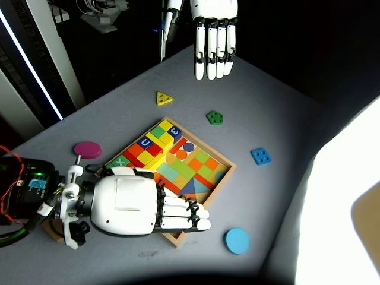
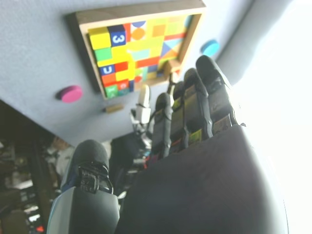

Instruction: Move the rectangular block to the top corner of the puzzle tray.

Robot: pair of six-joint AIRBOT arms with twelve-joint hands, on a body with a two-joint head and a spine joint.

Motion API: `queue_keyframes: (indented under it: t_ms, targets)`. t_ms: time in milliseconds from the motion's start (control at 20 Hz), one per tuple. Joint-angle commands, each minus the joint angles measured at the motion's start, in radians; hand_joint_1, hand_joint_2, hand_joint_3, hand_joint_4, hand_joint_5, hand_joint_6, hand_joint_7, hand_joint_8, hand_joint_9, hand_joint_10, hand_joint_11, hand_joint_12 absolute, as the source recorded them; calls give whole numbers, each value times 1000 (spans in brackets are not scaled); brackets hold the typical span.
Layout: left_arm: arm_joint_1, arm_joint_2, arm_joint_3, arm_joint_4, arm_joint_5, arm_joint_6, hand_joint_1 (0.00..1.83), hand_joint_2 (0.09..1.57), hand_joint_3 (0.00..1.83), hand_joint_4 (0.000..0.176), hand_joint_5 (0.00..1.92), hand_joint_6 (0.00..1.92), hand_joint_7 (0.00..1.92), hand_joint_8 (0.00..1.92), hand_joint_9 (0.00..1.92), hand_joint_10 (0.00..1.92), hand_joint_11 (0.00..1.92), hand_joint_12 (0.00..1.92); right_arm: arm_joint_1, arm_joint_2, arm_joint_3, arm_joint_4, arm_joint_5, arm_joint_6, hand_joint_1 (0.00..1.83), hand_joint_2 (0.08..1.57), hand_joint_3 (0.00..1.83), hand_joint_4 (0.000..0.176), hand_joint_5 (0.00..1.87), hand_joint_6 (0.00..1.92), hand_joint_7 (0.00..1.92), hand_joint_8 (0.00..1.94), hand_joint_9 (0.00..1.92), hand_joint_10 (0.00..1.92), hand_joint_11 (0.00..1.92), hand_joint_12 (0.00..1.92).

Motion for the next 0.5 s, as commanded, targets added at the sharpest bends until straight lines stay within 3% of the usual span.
queue_keyframes:
  t_ms: [0,450]
  targets:
    - [-9,-1,2,10,82,-3,128,1282,1,36,164,0,130,1,149,0,0,575,1,2,9,-4,92,6,0,1166,6,0,646,206,147,9,0,0,0,0]
    - [-9,-2,2,10,82,-3,147,1281,0,32,160,2,131,1,144,0,0,573,11,2,48,-96,123,101,0,1162,3,0,650,209,162,10,0,0,0,0]
